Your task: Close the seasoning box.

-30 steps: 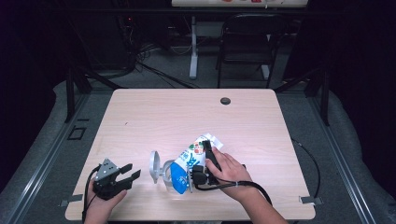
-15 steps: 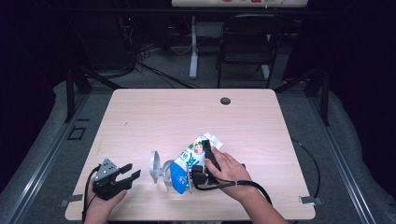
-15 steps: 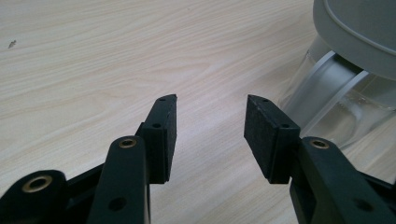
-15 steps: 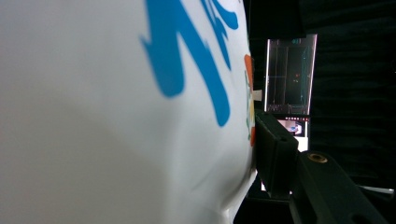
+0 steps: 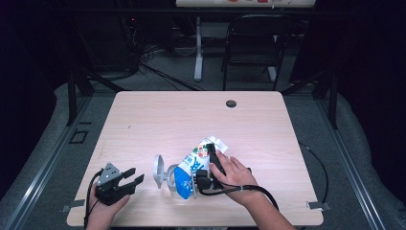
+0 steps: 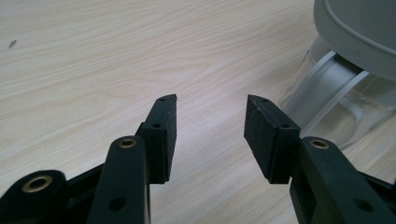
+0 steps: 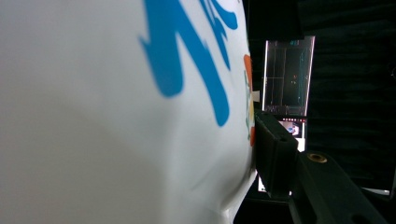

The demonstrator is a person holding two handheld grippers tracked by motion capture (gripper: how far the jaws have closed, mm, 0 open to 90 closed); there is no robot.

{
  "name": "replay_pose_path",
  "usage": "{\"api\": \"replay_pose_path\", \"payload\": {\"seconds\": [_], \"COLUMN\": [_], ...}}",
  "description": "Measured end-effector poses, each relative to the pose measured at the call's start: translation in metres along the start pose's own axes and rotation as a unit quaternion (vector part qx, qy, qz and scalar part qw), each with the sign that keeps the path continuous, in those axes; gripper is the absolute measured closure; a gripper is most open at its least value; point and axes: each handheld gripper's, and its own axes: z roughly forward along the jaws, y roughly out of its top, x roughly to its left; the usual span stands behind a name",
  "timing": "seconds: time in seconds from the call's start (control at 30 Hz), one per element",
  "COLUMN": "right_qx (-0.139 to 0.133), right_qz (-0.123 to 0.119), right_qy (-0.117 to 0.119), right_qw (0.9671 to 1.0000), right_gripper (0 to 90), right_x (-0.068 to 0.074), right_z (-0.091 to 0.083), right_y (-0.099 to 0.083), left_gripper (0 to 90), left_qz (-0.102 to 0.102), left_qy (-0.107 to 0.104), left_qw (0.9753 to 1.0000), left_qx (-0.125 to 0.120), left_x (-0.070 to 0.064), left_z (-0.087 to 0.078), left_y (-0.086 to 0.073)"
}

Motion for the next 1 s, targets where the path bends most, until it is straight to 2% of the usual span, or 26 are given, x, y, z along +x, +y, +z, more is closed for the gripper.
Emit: {"api": "replay_pose_path", "payload": {"seconds": [0.4,0.43,0.47,0.6,1.0], "right_qx": [-0.001,0.005,0.000,0.009,0.004], "right_qz": [0.001,-0.005,0.002,-0.009,-0.007], "right_qy": [-0.001,-0.001,0.000,-0.003,-0.005], "right_qw": [1.0000,1.0000,1.0000,0.9999,1.0000], "right_gripper": [56.9,57.0,57.0,57.1,57.2], "right_x": [-0.0003,-0.0012,-0.0004,-0.0012,-0.0009], "right_z": [-0.0001,-0.0009,-0.0002,-0.0019,-0.0004], "right_y": [0.0004,0.0011,0.0007,0.0017,0.0009], "left_gripper": [54.6,54.6,54.6,54.6,54.6], "left_qz": [0.002,0.001,0.001,-0.001,0.001], "left_qy": [-0.001,0.000,0.000,0.000,0.000], "left_qw": [1.0000,1.0000,1.0000,1.0000,1.0000], "left_qx": [-0.001,-0.001,-0.001,-0.002,-0.001], "left_x": [-0.0003,-0.0003,-0.0002,-0.0002,0.0000], "left_z": [-0.0002,-0.0003,-0.0004,-0.0004,-0.0004], "left_y": [0.0004,0.0004,0.0003,0.0002,0.0003]}}
